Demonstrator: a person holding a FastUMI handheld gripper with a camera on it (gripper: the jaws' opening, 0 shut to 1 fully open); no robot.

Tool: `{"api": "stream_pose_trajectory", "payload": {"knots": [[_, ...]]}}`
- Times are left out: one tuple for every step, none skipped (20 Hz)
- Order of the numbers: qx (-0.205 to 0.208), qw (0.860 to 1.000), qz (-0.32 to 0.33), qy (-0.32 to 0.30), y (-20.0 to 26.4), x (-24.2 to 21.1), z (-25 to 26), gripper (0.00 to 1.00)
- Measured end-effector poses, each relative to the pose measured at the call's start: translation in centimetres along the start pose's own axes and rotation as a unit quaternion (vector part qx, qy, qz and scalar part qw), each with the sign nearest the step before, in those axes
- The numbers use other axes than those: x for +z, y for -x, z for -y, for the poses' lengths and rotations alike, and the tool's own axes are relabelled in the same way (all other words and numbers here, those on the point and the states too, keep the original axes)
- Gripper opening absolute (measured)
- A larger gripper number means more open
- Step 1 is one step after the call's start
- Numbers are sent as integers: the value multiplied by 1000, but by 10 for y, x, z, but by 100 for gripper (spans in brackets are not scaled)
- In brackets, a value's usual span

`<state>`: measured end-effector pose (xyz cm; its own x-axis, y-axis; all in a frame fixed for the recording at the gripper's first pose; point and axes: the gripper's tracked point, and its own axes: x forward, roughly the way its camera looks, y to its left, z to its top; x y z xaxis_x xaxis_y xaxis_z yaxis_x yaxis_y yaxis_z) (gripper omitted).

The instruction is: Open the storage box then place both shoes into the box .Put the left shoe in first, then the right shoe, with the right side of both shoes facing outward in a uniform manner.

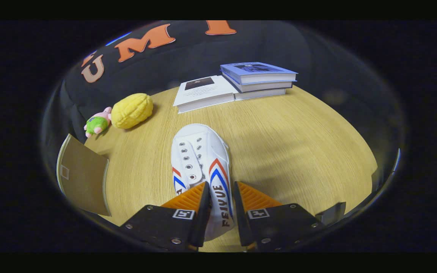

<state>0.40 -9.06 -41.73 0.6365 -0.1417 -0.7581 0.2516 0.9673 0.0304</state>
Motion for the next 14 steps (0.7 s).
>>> {"api": "stream_pose_trajectory", "payload": {"knots": [[-2,1000,2,3,0,0,1,32],[-3,1000,7,11,1,1,1,25],[-5,1000,14,19,2,3,3,19],[-6,1000,19,13,0,5,5,12],[-5,1000,21,3,1,6,6,6],[-7,1000,23,-11,3,8,6,1],[-10,999,26,-22,4,9,7,1],[-14,999,28,-31,9,9,6,1],[-15,999,30,-40,15,10,5,0],[-15,998,36,-48,20,14,3,0],[-13,998,39,-53,23,19,0,0],[-12,997,46,-55,28,24,-3,0],[-12,997,47,-54,32,27,-6,0],[-15,997,53,-51,39,32,-9,0]]}}
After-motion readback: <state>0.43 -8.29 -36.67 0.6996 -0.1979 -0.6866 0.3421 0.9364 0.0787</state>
